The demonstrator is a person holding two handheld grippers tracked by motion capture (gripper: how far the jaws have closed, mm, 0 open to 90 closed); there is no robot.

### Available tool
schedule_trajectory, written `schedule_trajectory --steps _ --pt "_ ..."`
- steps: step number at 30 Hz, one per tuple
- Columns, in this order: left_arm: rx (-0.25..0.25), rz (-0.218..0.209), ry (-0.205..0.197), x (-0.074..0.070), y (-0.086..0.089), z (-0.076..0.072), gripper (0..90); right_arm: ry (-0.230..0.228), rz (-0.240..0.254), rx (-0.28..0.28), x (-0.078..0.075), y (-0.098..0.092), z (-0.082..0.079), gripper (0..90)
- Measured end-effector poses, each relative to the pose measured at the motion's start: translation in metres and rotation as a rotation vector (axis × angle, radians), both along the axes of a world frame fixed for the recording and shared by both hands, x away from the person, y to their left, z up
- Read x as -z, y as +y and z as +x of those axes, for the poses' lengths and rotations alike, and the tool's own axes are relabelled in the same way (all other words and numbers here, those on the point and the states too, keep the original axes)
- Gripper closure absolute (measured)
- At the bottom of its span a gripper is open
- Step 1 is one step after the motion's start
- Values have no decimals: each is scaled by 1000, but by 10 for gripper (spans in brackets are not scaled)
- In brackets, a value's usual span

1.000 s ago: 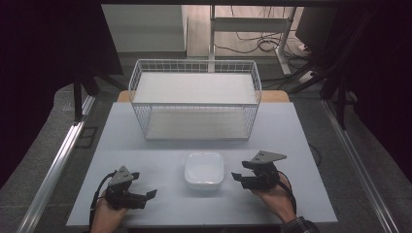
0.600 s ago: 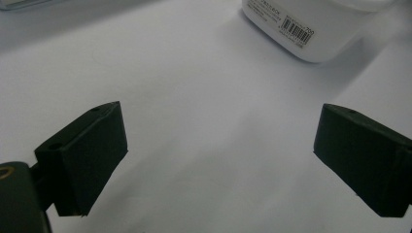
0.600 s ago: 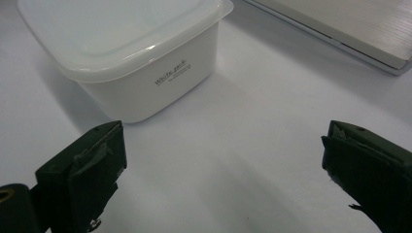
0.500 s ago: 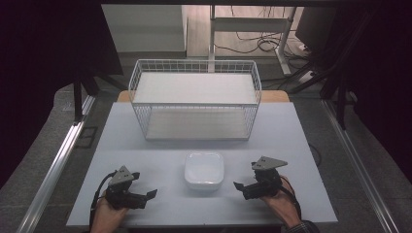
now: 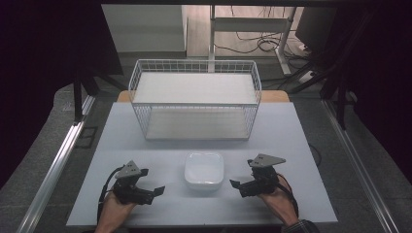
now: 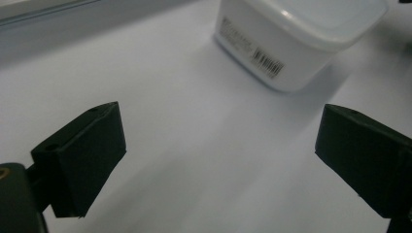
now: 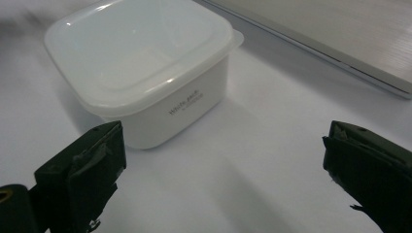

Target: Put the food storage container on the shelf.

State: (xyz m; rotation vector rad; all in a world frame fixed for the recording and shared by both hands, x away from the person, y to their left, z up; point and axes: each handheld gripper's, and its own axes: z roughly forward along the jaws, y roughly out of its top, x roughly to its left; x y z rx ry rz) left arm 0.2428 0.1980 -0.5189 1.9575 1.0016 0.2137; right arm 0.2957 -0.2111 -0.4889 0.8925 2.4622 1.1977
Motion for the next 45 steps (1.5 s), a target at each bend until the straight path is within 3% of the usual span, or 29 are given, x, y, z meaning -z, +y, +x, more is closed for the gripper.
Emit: schedule_trajectory --steps 6,14,19,25,27,29,32,34,35,36,37,38,40,41,43,45 --pt "40 -10 -15 -9 -14 9 36 15 4 -11 -3 9 3 15" --pt "71 -3 -22 -20 -35 33 69 43 19 -13 -8 24 11 0" --pt "110 20 -23 -25 -56 49 77 41 -31 -11 -12 32 14 14" --pt "142 21 3 -28 -76 63 103 78 -24 -15 -16 45 25 48" --pt "151 7 41 -24 -82 71 89 87 -17 -11 -14 51 31 59" --pt "154 11 47 -21 -84 73 83 93 -13 -10 -13 53 33 65" --pt "162 7 56 -14 -85 75 77 122 -2 -14 -8 54 37 80" --pt "165 -17 67 -11 -83 75 77 150 5 -22 -3 54 38 81" --pt "169 -47 91 -9 -82 75 81 188 35 -22 -1 53 38 93" --pt "169 -47 91 -9 -82 75 90 188 35 -22 -1 53 38 93" --pt "184 -76 119 -6 -81 75 113 233 55 -31 0 53 38 126" --pt "197 -89 139 -5 -80 74 113 233 55 -31 0 53 38 126" --pt "198 -109 155 -4 -78 71 128 280 78 -49 1 52 37 187" --pt "197 -112 152 -5 -76 66 179 336 94 -36 2 51 36 192" --pt "197 -111 146 -7 -74 63 221 350 96 -25 2 50 35 210" --pt "176 -126 135 -10 -66 57 359 362 98 -6 -2 46 33 308"
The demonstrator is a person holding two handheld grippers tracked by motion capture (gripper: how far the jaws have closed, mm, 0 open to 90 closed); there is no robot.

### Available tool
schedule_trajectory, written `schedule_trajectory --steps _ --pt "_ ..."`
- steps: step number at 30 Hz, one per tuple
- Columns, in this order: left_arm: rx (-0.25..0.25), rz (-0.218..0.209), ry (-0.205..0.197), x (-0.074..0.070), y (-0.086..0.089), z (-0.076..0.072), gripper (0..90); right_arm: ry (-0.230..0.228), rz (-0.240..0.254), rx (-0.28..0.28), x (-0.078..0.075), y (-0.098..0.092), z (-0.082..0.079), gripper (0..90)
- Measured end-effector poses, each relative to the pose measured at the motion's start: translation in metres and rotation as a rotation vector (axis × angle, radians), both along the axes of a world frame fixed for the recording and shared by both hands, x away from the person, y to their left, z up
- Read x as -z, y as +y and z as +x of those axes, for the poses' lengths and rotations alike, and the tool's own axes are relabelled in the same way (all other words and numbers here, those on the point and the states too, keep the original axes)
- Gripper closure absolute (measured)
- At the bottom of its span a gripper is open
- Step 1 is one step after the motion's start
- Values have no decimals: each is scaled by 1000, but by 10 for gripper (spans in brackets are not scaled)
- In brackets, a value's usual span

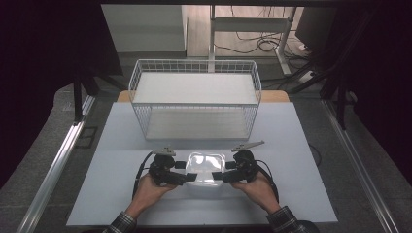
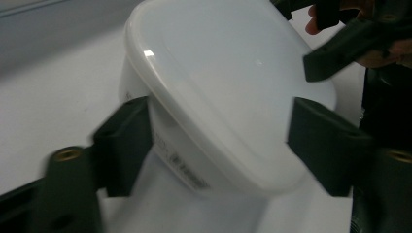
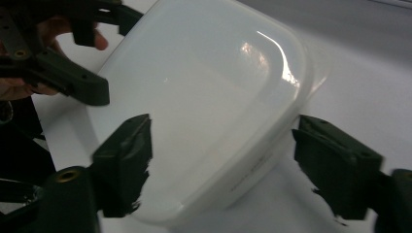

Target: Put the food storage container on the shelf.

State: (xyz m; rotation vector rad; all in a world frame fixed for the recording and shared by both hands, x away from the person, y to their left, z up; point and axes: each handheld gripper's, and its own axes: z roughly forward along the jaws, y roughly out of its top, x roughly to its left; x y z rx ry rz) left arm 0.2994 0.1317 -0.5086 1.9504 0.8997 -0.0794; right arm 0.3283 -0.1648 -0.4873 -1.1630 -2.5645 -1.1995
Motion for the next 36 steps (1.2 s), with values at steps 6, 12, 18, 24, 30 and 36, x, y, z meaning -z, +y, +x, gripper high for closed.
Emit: schedule_trajectory --steps 6,12,18,24,30,36 --pt "-5 -8 10 -5 8 -9 552 -4 -20 28 -11 -4 -13 509" --pt "-109 -80 9 -7 9 -16 700 -69 -33 85 -19 -8 -23 656" --pt "-133 -42 -33 -11 9 -18 803 -127 -13 115 -19 -11 -24 775" --pt "-159 -23 -58 -12 8 -20 803 -158 -4 135 -17 -8 -27 776" --pt "-175 -23 -104 -26 9 -23 803 -201 14 124 -27 -7 -26 776" --pt "-187 -17 -142 -41 12 -21 803 -242 27 114 -42 -4 -22 776"
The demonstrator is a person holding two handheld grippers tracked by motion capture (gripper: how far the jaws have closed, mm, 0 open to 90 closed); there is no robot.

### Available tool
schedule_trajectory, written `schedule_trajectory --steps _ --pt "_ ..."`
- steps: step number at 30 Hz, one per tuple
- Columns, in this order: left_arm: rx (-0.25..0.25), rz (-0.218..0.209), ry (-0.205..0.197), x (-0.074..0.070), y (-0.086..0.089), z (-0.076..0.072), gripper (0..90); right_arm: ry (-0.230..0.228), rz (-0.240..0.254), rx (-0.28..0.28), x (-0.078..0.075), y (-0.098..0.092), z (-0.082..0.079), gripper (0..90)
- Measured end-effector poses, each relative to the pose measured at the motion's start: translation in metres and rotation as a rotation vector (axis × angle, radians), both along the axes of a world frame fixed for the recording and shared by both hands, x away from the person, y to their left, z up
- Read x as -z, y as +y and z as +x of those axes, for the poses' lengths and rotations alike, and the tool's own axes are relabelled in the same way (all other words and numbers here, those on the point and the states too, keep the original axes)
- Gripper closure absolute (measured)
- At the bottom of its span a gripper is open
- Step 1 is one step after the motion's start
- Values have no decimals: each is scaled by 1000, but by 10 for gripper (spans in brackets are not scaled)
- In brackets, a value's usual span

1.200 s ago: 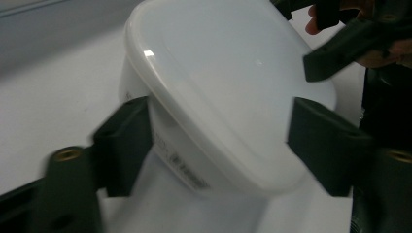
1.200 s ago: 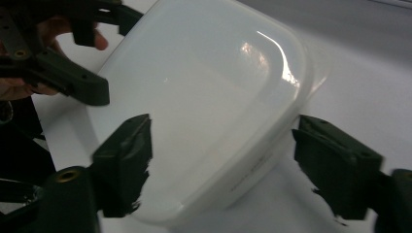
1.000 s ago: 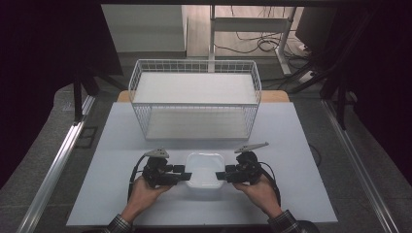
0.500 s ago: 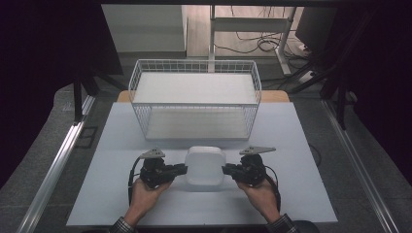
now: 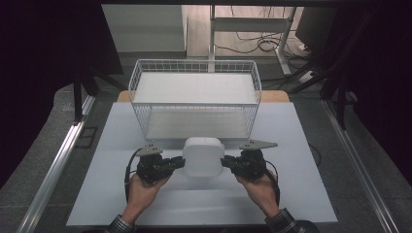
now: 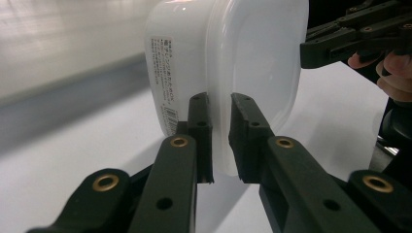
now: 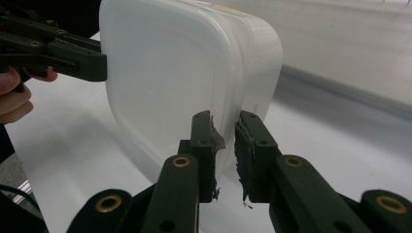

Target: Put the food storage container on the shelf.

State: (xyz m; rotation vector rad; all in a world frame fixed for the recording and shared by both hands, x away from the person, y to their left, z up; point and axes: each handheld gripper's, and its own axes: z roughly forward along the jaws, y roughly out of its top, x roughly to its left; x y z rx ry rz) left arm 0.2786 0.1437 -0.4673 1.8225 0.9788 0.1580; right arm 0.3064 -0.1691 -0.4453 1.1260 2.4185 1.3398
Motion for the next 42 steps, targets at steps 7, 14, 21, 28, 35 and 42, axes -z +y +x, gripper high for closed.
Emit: schedule_trajectory --steps 7,14,21,28,35,42 --pt "-9 -5 -43 -21 5 6 803 -51 13 -5 -21 5 7 776" --pt "-12 -17 -64 -41 8 16 804 -80 39 -6 -40 6 17 776" --pt "-16 -22 -81 -59 10 25 804 -96 58 -7 -59 7 26 777" --pt "-21 -28 -99 -82 15 34 803 -126 78 -9 -81 10 35 778" --pt "-27 -43 -113 -103 21 44 803 -151 94 -14 -103 16 45 779" --pt "-37 -60 -123 -119 27 57 803 -169 102 -18 -122 21 57 780"
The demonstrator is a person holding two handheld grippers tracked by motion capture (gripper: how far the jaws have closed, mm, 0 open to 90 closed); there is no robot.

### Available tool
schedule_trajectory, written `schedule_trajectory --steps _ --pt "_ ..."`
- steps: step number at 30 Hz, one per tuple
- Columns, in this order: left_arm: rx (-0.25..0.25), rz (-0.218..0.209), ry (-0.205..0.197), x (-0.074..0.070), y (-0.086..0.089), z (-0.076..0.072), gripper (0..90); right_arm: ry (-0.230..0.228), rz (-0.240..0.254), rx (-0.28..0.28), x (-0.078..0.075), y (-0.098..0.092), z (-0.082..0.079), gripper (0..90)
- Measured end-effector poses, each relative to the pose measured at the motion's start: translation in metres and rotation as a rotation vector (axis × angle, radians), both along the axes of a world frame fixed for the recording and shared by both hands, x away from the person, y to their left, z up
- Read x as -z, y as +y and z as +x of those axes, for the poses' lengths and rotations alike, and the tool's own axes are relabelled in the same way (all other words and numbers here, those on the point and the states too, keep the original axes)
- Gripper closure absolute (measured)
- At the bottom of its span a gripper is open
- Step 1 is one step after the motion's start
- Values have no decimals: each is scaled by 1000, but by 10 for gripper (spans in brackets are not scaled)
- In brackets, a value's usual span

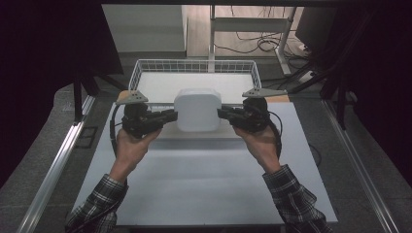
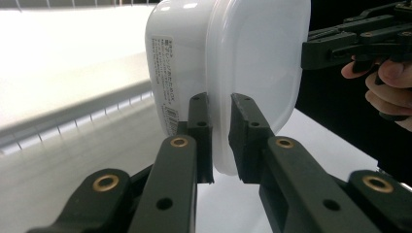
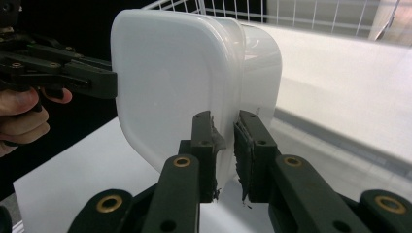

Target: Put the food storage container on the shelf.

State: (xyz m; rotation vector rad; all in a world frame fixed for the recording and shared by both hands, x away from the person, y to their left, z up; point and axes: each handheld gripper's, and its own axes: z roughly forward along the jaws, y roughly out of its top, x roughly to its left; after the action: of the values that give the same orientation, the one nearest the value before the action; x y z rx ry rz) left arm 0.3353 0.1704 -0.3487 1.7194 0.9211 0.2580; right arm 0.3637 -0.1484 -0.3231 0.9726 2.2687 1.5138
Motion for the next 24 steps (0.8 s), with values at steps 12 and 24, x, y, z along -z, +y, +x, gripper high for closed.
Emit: schedule_trajectory --steps 12,24 --pt "-21 -20 -1 -23 7 31 801 -14 12 24 -25 9 28 780" --pt "-20 -19 39 -28 4 56 797 20 25 55 -27 9 56 772"
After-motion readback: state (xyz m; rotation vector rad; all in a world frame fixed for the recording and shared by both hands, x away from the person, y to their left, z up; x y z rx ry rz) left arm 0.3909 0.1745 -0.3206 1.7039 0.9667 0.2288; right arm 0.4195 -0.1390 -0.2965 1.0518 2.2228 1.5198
